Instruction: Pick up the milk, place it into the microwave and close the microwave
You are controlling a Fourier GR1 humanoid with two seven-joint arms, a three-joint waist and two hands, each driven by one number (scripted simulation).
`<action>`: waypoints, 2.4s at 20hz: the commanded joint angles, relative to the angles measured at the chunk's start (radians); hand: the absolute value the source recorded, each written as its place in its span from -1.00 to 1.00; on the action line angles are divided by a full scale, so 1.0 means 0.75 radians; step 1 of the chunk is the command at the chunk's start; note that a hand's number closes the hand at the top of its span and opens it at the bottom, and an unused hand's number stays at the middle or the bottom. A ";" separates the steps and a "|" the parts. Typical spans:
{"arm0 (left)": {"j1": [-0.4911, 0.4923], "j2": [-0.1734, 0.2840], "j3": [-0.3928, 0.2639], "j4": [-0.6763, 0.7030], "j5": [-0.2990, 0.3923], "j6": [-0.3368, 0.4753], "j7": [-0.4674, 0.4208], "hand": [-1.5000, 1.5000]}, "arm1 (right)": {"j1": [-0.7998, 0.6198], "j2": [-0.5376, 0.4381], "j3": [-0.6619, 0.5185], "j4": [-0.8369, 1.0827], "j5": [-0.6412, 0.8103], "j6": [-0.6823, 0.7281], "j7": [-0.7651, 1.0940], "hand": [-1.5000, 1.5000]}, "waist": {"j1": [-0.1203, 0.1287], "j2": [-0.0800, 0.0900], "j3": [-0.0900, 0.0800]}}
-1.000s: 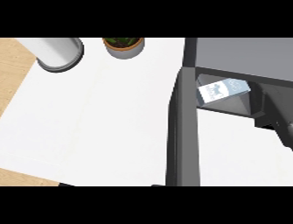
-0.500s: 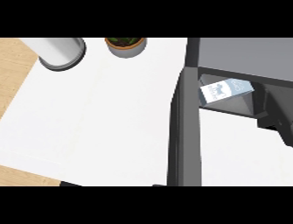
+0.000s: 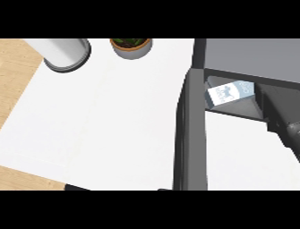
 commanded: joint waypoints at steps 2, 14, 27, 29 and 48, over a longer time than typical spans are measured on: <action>-0.032 -0.002 -0.025 0.028 -0.035 -0.001 0.003 -1.00 | -0.134 0.098 0.059 0.017 0.060 -0.108 0.126 -1.00 | 0.027 -0.015 -0.041; -0.036 -0.003 -0.072 0.064 -0.067 -0.027 0.026 -1.00 | -0.208 0.172 0.018 -0.025 0.007 -0.194 0.130 -1.00 | -0.007 -0.041 -0.040; 0.037 -0.161 -0.190 0.061 -0.218 -0.093 -0.006 -1.00 | -0.140 0.122 0.014 0.002 0.008 -0.151 0.059 -1.00 | -0.119 -0.069 -0.041; 0.029 -0.173 -0.202 0.083 -0.225 -0.142 -0.039 -1.00 | -0.081 0.119 0.011 0.001 0.003 -0.096 0.010 -1.00 | -0.145 -0.075 -0.042; -0.009 -0.371 -0.508 0.299 -0.720 -0.426 -0.172 -1.00 | 0.232 0.311 -0.106 -0.140 -0.189 0.617 -0.156 -1.00 | -0.277 -0.131 -0.045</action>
